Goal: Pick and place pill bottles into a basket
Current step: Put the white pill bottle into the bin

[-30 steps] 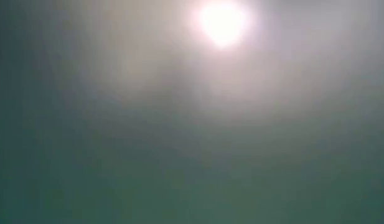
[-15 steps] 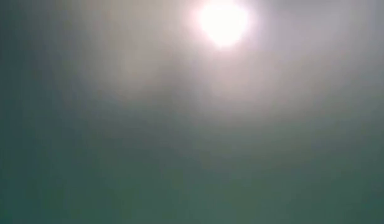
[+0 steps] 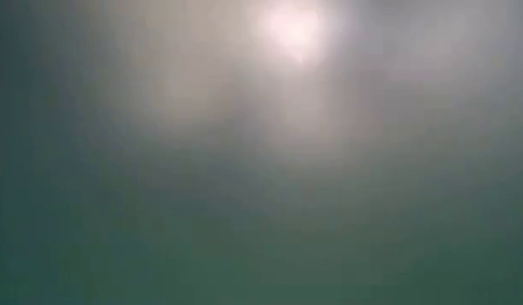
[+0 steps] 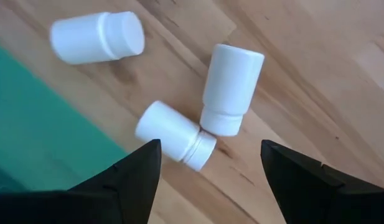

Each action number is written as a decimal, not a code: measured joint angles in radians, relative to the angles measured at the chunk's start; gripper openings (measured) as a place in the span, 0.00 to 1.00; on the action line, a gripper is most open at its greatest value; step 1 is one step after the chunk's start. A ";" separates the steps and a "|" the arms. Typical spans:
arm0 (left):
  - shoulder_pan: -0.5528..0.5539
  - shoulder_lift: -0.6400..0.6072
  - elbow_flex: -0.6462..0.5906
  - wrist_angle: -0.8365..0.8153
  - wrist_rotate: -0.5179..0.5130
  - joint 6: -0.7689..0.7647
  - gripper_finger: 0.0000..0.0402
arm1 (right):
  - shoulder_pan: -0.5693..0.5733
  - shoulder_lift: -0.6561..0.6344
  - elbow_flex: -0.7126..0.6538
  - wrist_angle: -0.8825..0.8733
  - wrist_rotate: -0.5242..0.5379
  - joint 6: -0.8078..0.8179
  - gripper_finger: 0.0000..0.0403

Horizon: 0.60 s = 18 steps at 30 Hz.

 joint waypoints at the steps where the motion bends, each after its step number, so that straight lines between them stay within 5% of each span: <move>1: 0.000 0.000 0.000 -0.001 0.000 -0.002 0.57 | -0.002 0.013 0.000 0.004 0.001 0.000 0.66; 18: 0.000 0.000 0.000 -0.003 0.001 -0.022 0.57 | -0.055 0.116 0.000 0.047 0.010 0.014 0.66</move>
